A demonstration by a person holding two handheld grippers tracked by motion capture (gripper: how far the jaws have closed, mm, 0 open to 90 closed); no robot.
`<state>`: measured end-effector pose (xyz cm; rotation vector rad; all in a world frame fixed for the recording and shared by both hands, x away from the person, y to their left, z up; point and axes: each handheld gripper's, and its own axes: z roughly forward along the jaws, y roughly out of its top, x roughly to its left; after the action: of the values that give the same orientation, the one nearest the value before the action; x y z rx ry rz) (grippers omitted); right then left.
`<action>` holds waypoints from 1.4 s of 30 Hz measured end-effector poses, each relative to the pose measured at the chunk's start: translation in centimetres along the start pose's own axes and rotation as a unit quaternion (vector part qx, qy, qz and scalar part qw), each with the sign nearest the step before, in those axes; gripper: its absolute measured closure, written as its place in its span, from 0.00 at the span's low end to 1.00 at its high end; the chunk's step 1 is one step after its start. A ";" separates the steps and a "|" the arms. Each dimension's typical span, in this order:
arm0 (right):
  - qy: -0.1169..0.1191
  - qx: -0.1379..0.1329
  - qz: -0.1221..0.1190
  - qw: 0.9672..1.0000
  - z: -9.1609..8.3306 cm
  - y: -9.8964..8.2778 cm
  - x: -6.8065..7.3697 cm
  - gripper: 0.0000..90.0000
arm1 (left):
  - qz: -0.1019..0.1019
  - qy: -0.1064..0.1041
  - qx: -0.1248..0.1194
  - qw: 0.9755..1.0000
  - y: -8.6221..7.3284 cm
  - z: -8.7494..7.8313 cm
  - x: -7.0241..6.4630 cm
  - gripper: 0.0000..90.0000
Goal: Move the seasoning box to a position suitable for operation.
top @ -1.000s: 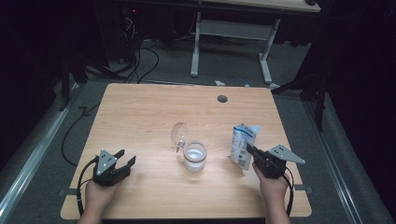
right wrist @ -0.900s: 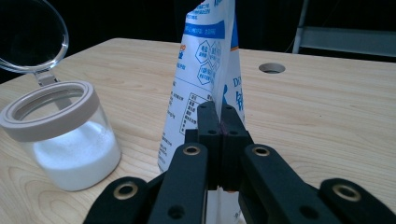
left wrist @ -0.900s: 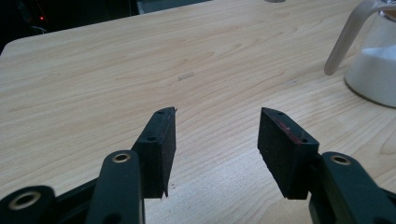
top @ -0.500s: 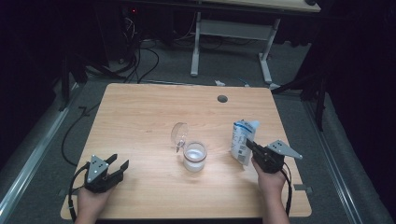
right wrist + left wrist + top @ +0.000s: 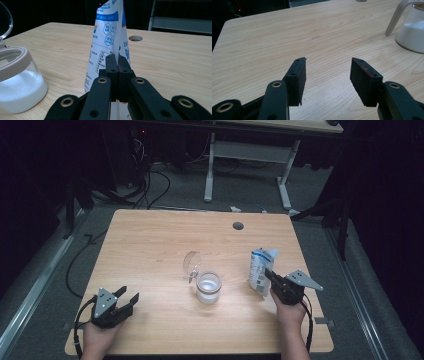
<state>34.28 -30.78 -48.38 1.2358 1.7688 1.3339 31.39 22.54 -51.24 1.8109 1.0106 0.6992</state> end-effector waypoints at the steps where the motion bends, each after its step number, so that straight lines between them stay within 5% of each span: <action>1: 0.000 0.001 0.001 1.000 -0.1 -0.1 0.0 1.00 | 0.002 -0.002 0.000 1.000 0.1 0.1 -0.1 0.52; 26: -0.010 0.008 -0.010 1.000 -1.0 -1.1 0.7 0.95 | 0.005 -0.017 0.000 1.000 0.4 1.1 -0.5 0.52; 42: -0.015 0.010 -0.003 1.000 -0.7 -1.0 0.8 0.81 | 0.005 -0.018 0.005 1.000 0.4 1.1 -0.5 0.52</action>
<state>33.00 -30.41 -49.08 1.2546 1.7678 1.2895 32.15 21.56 -51.34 1.8324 0.9831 0.6663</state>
